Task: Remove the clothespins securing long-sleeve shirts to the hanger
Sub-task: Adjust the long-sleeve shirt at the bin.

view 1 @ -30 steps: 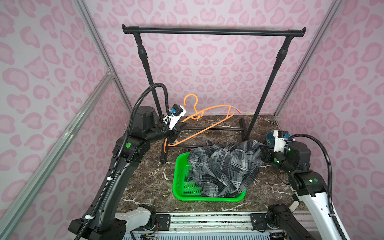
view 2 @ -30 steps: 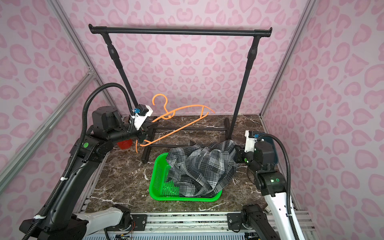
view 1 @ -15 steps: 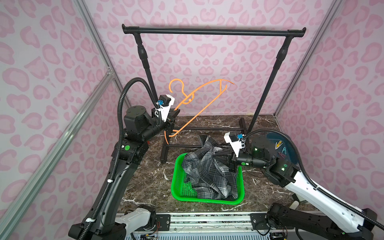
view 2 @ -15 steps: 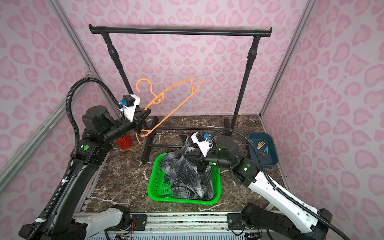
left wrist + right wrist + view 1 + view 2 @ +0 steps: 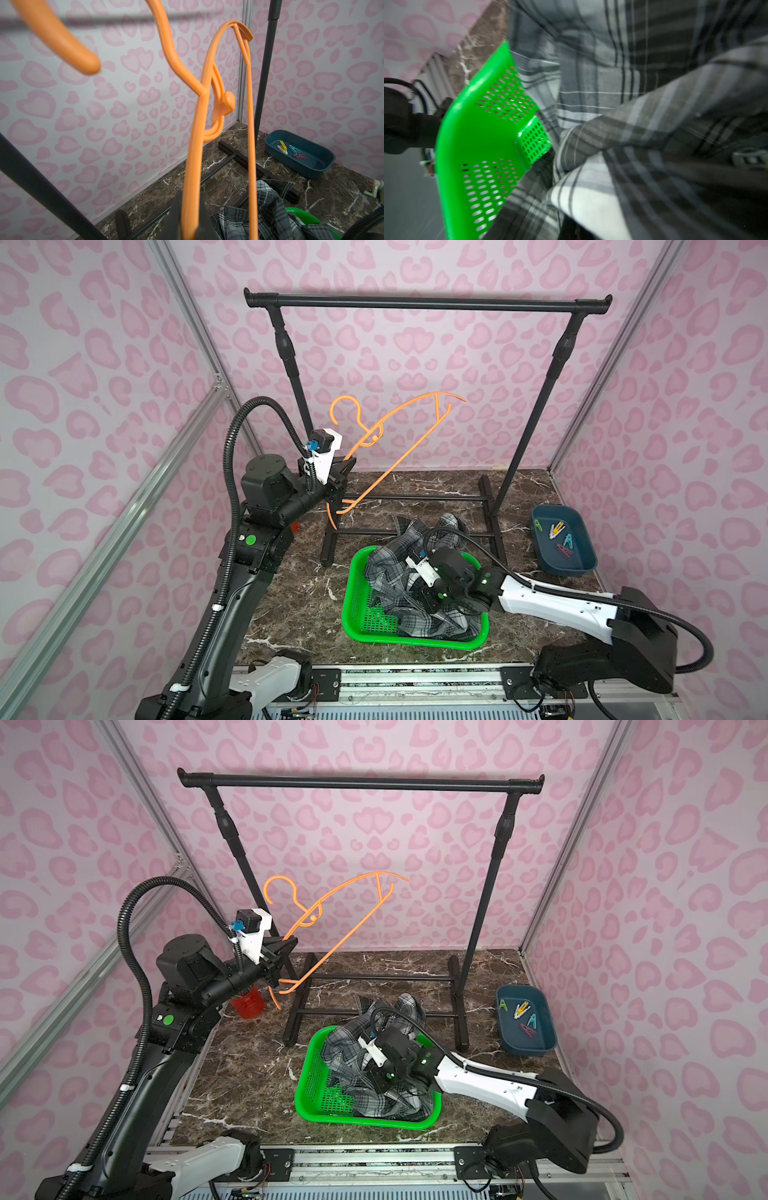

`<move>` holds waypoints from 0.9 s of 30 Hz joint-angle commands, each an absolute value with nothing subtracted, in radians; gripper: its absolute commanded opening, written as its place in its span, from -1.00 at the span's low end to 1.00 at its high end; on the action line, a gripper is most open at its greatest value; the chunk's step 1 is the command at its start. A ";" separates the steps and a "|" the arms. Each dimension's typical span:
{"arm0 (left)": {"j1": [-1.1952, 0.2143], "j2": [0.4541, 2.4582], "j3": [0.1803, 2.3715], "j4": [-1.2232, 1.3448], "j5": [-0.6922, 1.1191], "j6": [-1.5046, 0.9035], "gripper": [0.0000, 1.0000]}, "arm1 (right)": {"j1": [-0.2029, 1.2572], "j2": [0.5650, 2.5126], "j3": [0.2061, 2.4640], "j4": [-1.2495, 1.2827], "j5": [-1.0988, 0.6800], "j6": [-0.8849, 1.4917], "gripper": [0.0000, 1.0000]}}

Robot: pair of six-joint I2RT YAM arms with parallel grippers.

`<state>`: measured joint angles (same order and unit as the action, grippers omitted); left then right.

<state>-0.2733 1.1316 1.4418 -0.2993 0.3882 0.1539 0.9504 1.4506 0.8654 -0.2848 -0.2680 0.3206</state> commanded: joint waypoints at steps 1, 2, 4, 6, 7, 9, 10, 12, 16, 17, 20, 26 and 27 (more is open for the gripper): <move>-0.268 1.127 1.434 -0.244 0.399 0.141 -0.94 | 0.968 1.516 0.903 -0.374 -0.160 0.297 -0.76; -0.266 1.126 1.433 -0.243 0.398 0.140 -0.93 | 0.973 1.514 0.916 -0.382 -0.154 0.292 -0.56; -0.263 1.125 1.430 -0.243 0.397 0.140 -0.94 | 0.977 1.460 0.930 -0.379 -0.143 0.288 -0.12; -0.258 1.120 1.428 -0.238 0.400 0.134 -0.93 | 0.976 1.399 0.953 -0.396 -0.126 0.277 0.17; -0.256 1.117 1.427 -0.235 0.403 0.131 -0.94 | 0.976 1.365 0.971 -0.416 -0.116 0.268 0.30; -0.252 1.111 1.422 -0.225 0.409 0.122 -0.93 | 0.974 1.302 0.999 -0.437 -0.107 0.250 0.52; -0.250 1.109 1.420 -0.218 0.411 0.117 -0.93 | 0.975 1.268 1.016 -0.454 -0.083 0.256 0.80; -0.245 1.106 1.419 -0.212 0.415 0.110 -0.93 | 0.971 1.204 1.032 -0.466 -0.040 0.259 0.97; -0.238 1.103 1.408 -0.186 0.430 0.088 -0.93 | 0.877 1.069 1.030 -0.473 -0.010 0.294 0.97; -0.236 1.103 1.406 -0.180 0.437 0.083 -0.93 | 0.812 1.049 1.033 -0.485 -0.029 0.322 0.97; -0.235 1.110 1.401 -0.172 0.453 0.071 -0.93 | 0.633 1.050 1.058 -0.552 -0.046 0.360 0.97; -0.232 1.118 1.401 -0.174 0.467 0.061 -0.93 | 0.441 1.202 1.125 -0.589 -0.148 0.351 0.97; -0.233 1.118 1.401 -0.176 0.468 0.063 -0.93 | 0.419 1.218 1.125 -0.570 -0.188 0.358 0.97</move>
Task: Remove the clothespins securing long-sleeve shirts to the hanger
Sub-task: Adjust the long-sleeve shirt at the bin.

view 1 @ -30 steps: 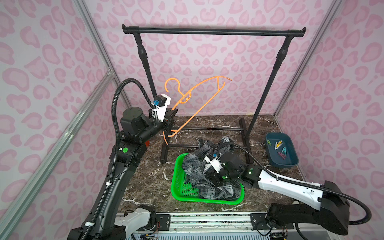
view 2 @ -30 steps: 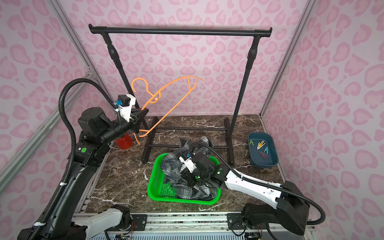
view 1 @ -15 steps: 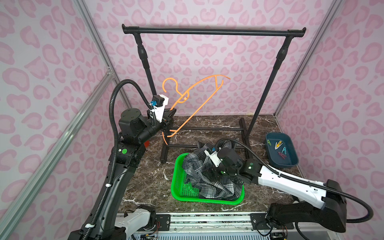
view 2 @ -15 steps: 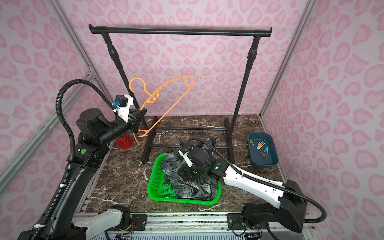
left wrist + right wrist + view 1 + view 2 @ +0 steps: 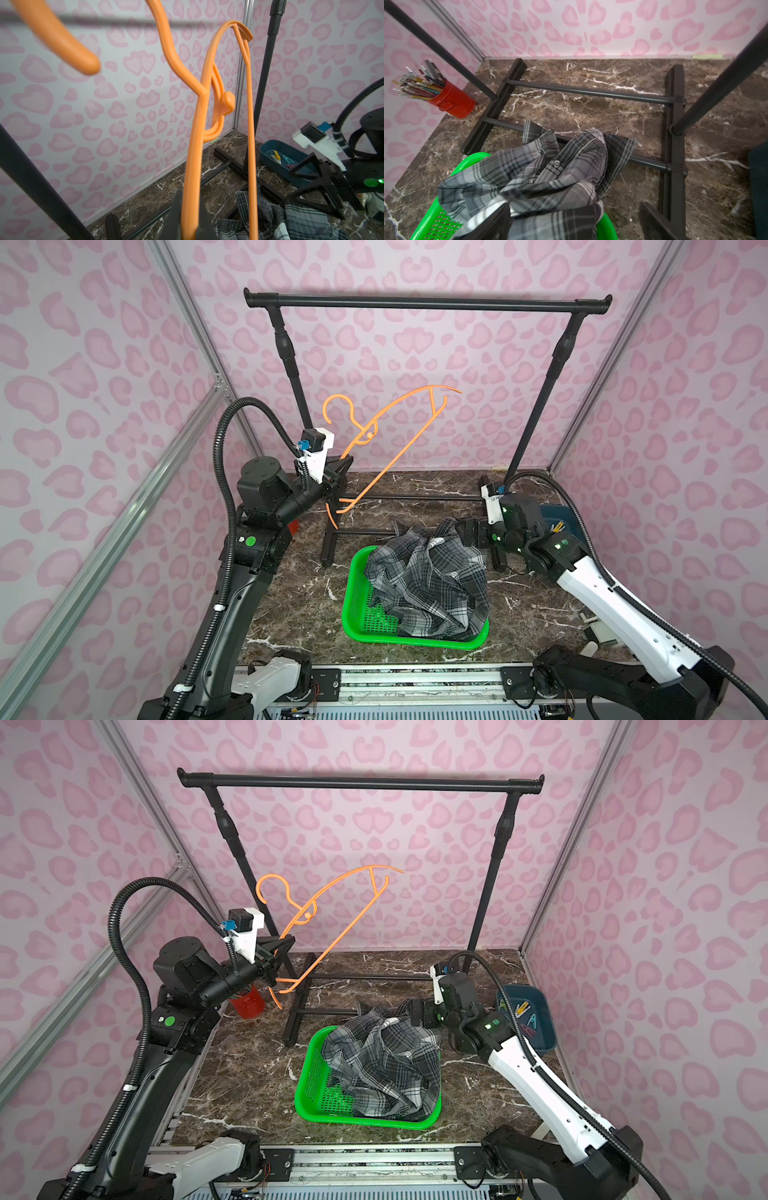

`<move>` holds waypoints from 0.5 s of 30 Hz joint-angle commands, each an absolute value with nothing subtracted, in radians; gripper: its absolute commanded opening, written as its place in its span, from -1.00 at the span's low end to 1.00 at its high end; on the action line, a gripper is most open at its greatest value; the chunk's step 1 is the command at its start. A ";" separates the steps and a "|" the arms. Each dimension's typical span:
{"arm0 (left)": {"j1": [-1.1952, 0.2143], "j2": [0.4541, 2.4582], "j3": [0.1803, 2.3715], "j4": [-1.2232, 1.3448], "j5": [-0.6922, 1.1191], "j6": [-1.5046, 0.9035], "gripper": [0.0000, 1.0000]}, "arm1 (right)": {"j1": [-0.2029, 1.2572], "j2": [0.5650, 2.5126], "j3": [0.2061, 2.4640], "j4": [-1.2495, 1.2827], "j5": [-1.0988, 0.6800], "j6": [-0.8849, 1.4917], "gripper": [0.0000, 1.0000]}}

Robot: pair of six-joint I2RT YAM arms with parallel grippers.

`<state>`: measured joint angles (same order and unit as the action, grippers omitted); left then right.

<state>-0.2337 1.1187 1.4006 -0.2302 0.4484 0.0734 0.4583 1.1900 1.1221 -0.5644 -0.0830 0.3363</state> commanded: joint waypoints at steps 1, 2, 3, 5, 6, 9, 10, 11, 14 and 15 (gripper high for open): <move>-0.232 1.118 1.402 -0.179 0.470 0.063 -0.93 | 0.392 1.239 1.127 -0.558 -0.245 0.365 0.97; -0.233 1.118 1.404 -0.181 0.471 0.063 -0.94 | 0.373 1.257 1.129 -0.551 -0.286 0.376 0.97; -0.232 1.118 1.404 -0.181 0.474 0.063 -0.94 | 0.356 1.277 1.126 -0.537 -0.332 0.384 0.97; -0.233 1.118 1.401 -0.181 0.479 0.061 -0.93 | 0.336 1.307 1.106 -0.489 -0.408 0.395 0.97; -0.233 1.118 1.399 -0.181 0.481 0.061 -0.94 | 0.333 1.324 1.089 -0.453 -0.442 0.410 0.97; -0.232 1.119 1.393 -0.174 0.483 0.060 -0.93 | 0.333 1.383 1.051 -0.366 -0.517 0.451 0.97; -0.233 1.120 1.393 -0.175 0.483 0.060 -0.93 | 0.334 1.410 1.045 -0.349 -0.532 0.458 0.97; -0.233 1.120 1.393 -0.176 0.484 0.060 -0.93 | 0.334 1.434 1.045 -0.344 -0.541 0.458 0.97; -0.232 1.117 1.391 -0.176 0.486 0.063 -0.93 | 0.350 1.505 1.048 -0.314 -0.541 0.458 0.97; -0.233 1.115 1.391 -0.177 0.487 0.065 -0.93 | 0.358 1.530 1.051 -0.301 -0.547 0.461 0.94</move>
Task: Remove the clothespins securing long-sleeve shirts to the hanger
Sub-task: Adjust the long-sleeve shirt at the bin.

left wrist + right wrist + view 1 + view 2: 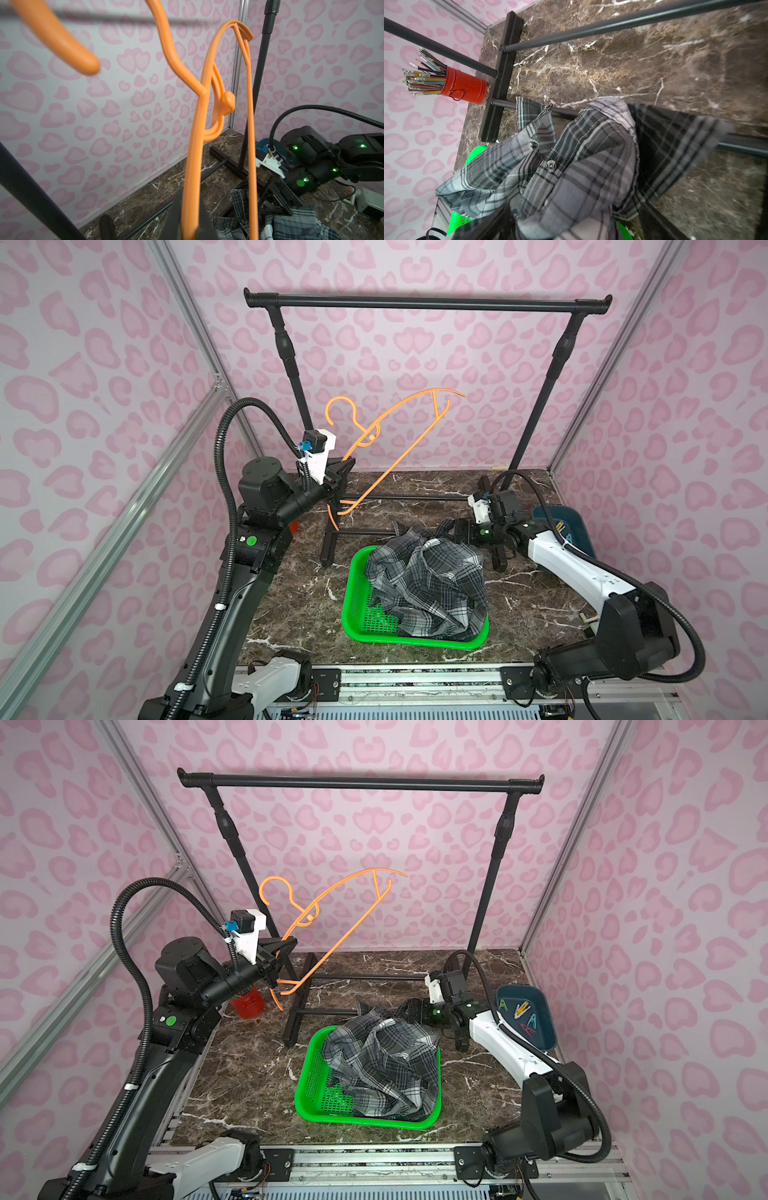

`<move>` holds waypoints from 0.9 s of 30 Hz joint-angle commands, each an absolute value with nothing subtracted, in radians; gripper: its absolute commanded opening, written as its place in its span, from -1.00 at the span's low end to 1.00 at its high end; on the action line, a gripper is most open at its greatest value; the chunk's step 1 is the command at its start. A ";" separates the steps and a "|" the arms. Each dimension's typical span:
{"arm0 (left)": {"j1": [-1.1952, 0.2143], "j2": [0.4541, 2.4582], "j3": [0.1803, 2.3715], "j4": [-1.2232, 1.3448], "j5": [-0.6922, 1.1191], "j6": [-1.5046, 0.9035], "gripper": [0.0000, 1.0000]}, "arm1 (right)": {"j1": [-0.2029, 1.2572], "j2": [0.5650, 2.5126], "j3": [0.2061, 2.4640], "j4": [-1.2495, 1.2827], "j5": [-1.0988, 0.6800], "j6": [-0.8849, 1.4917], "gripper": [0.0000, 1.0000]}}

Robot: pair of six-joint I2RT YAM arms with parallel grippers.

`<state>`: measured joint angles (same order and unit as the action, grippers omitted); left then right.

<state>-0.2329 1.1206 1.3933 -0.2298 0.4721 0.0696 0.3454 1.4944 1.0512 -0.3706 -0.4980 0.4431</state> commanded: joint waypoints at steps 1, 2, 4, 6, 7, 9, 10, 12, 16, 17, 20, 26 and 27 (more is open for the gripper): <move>-0.232 1.114 1.392 -0.179 0.486 0.066 -0.93 | 0.367 1.556 1.059 -0.289 -0.561 0.462 0.84; -0.232 1.112 1.390 -0.178 0.485 0.067 -0.93 | 0.373 1.578 1.070 -0.282 -0.576 0.461 0.74; -0.233 1.109 1.390 -0.182 0.483 0.070 -0.93 | 0.384 1.616 1.089 -0.263 -0.606 0.467 0.17; -0.233 1.105 1.389 -0.188 0.479 0.074 -0.93 | 0.390 1.622 1.097 -0.243 -0.606 0.470 -0.41; -0.233 1.102 1.388 -0.192 0.478 0.076 -0.93 | 0.392 1.616 1.103 -0.238 -0.607 0.466 -0.67; -0.233 1.098 1.387 -0.199 0.474 0.080 -0.93 | 0.397 1.588 1.108 -0.226 -0.599 0.451 -0.96; -0.232 1.097 1.386 -0.199 0.473 0.080 -0.93 | 0.406 1.566 1.113 -0.227 -0.584 0.433 -1.00; -0.231 1.095 1.383 -0.197 0.472 0.079 -0.93 | 0.433 1.521 1.133 -0.257 -0.551 0.378 -1.00; -0.232 1.099 1.376 -0.181 0.465 0.067 -0.93 | 0.506 1.422 1.132 -0.286 -0.469 0.293 -1.00; -0.230 1.101 1.374 -0.175 0.466 0.062 -0.94 | 0.520 1.399 1.120 -0.285 -0.469 0.277 -1.00; -0.231 1.104 1.375 -0.167 0.461 0.053 -0.93 | 0.580 1.336 1.086 -0.322 -0.487 0.210 -1.00; -0.230 1.111 1.378 -0.154 0.459 0.035 -0.93 | 0.767 1.204 0.975 -0.380 -0.545 0.126 -1.00; -0.231 1.112 1.377 -0.149 0.463 0.030 -0.94 | 0.784 1.191 0.951 -0.367 -0.548 0.136 -1.00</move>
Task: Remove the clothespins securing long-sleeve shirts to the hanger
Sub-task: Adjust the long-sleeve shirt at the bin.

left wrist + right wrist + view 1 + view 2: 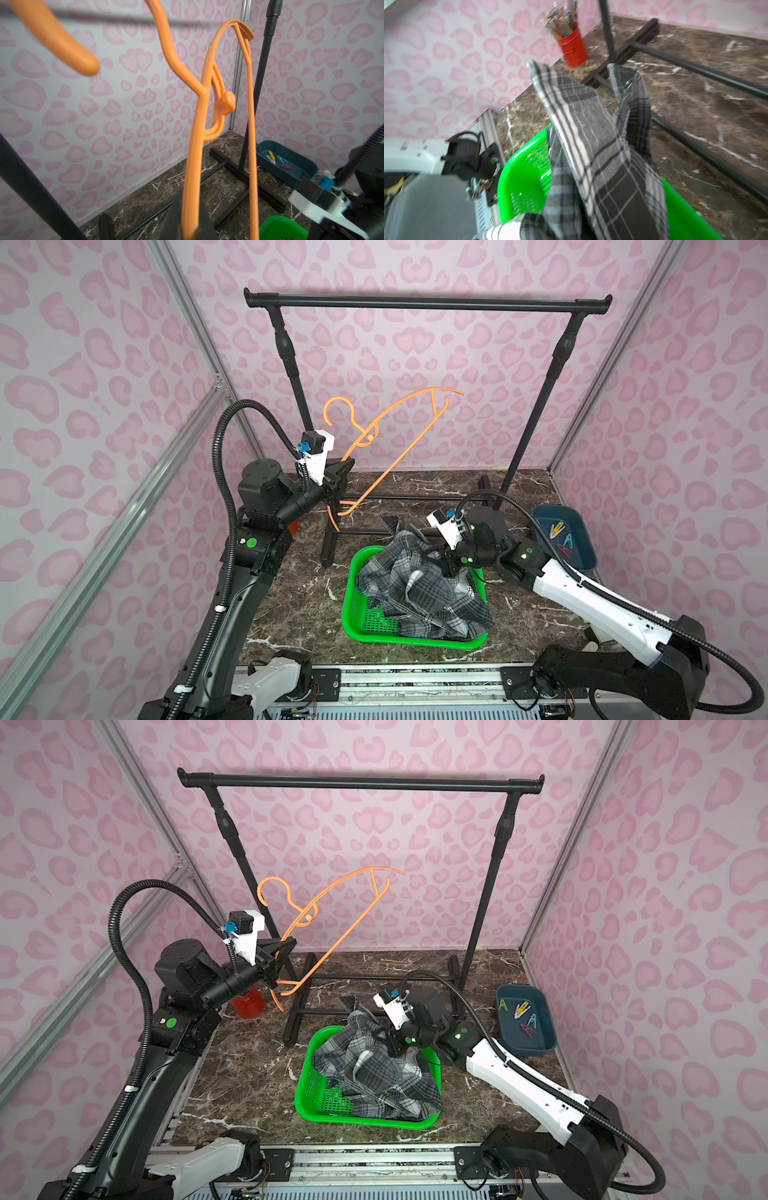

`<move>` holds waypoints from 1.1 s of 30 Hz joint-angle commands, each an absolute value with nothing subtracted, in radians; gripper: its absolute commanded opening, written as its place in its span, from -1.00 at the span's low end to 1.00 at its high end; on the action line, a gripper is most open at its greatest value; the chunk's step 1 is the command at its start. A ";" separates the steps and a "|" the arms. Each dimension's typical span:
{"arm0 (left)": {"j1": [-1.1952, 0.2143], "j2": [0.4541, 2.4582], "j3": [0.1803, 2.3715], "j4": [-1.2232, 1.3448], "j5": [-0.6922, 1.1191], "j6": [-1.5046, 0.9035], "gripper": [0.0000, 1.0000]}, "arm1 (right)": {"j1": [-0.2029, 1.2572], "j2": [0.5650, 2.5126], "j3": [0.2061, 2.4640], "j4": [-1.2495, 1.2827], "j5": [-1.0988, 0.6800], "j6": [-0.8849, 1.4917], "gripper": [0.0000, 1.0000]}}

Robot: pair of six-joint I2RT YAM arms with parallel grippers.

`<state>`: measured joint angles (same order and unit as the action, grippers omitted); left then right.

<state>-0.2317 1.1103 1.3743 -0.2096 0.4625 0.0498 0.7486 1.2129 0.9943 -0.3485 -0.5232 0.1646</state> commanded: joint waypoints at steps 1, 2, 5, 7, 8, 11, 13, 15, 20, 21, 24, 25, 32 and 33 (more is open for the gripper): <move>-0.231 1.113 1.375 -0.144 0.470 0.026 -0.93 | 0.796 1.183 0.926 -0.356 -0.527 0.156 -1.00; -0.230 1.115 1.374 -0.139 0.474 0.021 -0.93 | 0.798 1.183 0.904 -0.346 -0.505 0.179 -1.00; -0.230 1.119 1.373 -0.132 0.492 0.011 -0.93 | 0.811 1.238 0.875 -0.337 -0.440 0.201 -1.00; -0.231 1.124 1.374 -0.130 0.503 0.008 -0.93 | 0.838 1.314 0.883 -0.350 -0.374 0.189 -1.00; -0.230 1.127 1.375 -0.134 0.511 0.008 -0.93 | 0.848 1.365 0.900 -0.364 -0.357 0.180 -1.00; -0.229 1.135 1.385 -0.153 0.546 0.012 -0.93 | 0.870 1.492 0.949 -0.403 -0.341 0.171 -0.89; -0.229 1.145 1.398 -0.180 0.569 0.025 -0.93 | 0.882 1.494 0.962 -0.414 -0.315 0.159 -0.41; -0.228 1.161 1.424 -0.230 0.592 0.050 -0.93 | 0.871 1.436 0.983 -0.442 -0.307 0.140 0.04; -0.221 1.208 1.483 -0.342 0.671 0.116 -0.93 | 0.790 1.202 1.104 -0.619 -0.244 0.088 0.61; -0.218 1.220 1.494 -0.358 0.681 0.124 -0.93 | 0.778 1.160 1.112 -0.633 -0.231 0.082 0.82; -0.211 1.272 1.553 -0.452 0.766 0.186 -0.93 | 0.736 1.033 1.149 -0.687 -0.175 0.068 0.97; -0.210 1.296 1.587 -0.515 0.801 0.235 -0.93 | 0.711 0.999 1.162 -0.701 -0.165 0.065 0.97; -0.210 1.492 1.875 -0.982 0.932 0.519 -0.94 | 0.667 0.816 1.251 -0.729 -0.064 0.001 0.93; -0.209 1.523 1.922 -1.047 0.923 0.548 -0.93 | 0.660 0.810 1.265 -0.726 -0.070 -0.006 0.91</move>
<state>-0.2108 1.4780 1.8465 -0.7914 0.8509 0.3893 0.6693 0.8219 1.2465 -0.7033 -0.1078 0.0322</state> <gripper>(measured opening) 0.110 0.961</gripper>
